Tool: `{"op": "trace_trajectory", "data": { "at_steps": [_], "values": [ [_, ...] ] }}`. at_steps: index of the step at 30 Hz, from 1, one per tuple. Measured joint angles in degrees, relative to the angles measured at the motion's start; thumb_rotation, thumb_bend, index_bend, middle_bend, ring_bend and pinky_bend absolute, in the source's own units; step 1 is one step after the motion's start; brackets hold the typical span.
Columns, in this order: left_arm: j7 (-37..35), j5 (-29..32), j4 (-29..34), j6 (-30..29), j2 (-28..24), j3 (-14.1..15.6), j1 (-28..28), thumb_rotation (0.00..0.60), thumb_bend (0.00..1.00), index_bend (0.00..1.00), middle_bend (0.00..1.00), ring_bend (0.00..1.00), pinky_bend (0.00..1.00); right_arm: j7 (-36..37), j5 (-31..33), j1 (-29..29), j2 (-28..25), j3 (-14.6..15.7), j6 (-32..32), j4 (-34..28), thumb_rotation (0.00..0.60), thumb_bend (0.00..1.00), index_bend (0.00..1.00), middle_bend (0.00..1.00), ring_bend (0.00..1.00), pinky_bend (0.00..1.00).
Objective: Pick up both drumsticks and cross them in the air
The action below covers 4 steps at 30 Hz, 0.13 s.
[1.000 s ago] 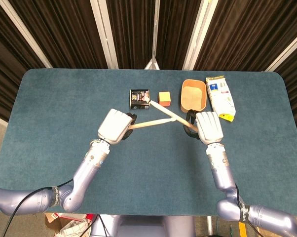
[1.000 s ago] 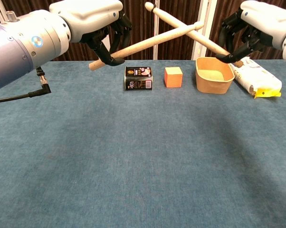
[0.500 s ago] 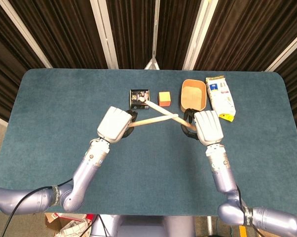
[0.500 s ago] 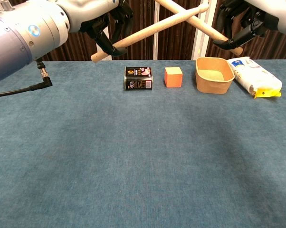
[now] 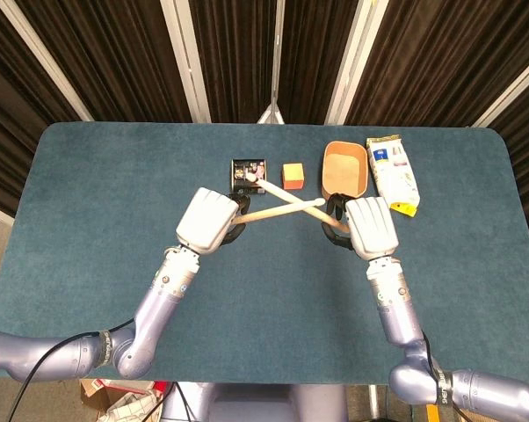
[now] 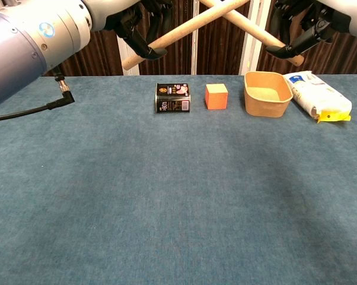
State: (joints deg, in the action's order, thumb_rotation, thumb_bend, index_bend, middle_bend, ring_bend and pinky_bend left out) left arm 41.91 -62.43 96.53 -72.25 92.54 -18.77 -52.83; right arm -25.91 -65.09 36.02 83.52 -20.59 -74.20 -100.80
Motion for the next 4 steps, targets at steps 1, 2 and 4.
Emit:
{"op": "trace_trajectory", "data": {
  "at_steps": [1, 2, 4],
  "values": [
    [0.1, -0.1, 0.0, -0.2, 0.0, 0.0, 0.1, 0.6, 0.56, 0.72, 0.79, 0.89, 0.95, 0.0, 0.0, 0.0, 0.0, 0.1, -0.1, -0.1, 0.6, 0.47, 0.81, 0.68, 0.91, 0.82],
    [0.1, -0.2, 0.0, -0.6, 0.1, 0.1, 0.2, 0.6, 0.56, 0.72, 0.79, 0.89, 0.95, 0.0, 0.0, 0.0, 0.0, 0.1, -0.1, -0.2, 0.6, 0.47, 0.81, 0.68, 0.91, 0.82],
    [0.2, -0.1, 0.0, -0.9, 0.1, 0.1, 0.4, 0.6, 0.56, 0.72, 0.79, 0.89, 0.95, 0.1, 0.1, -0.1, -0.1, 0.2, -0.4, -0.5, 0.6, 0.47, 0.81, 0.68, 0.91, 0.82]
  ]
}}
